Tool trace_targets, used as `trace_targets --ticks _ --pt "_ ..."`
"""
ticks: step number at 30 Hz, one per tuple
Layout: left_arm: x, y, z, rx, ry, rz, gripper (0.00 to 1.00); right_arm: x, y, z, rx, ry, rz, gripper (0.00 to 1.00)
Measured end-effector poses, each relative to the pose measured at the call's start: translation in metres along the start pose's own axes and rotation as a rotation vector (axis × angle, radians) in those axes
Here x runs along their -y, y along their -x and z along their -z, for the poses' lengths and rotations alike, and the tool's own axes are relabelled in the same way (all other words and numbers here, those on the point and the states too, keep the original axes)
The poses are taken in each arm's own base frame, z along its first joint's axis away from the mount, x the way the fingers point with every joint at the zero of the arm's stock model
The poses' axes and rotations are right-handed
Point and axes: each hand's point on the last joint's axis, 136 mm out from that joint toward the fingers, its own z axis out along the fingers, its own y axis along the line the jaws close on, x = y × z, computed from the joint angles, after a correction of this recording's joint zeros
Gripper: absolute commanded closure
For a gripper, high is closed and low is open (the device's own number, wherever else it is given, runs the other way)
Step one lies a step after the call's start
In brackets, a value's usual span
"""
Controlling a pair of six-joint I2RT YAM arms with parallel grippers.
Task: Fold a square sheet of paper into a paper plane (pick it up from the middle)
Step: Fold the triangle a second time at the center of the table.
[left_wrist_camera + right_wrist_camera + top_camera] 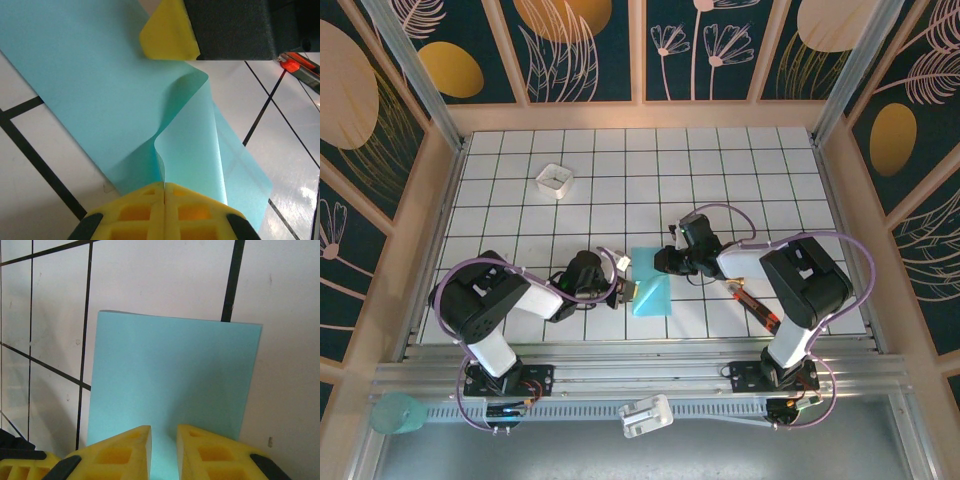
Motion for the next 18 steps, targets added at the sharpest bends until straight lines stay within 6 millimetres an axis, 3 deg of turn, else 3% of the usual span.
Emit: trace_targets --ticks 18 --pt "-0.0035 0.0014 -0.0031 -0.024 0.026 -0.004 1.00 -0.0018 0.0031 0.0000 0.001 -0.002 0.011 0.74"
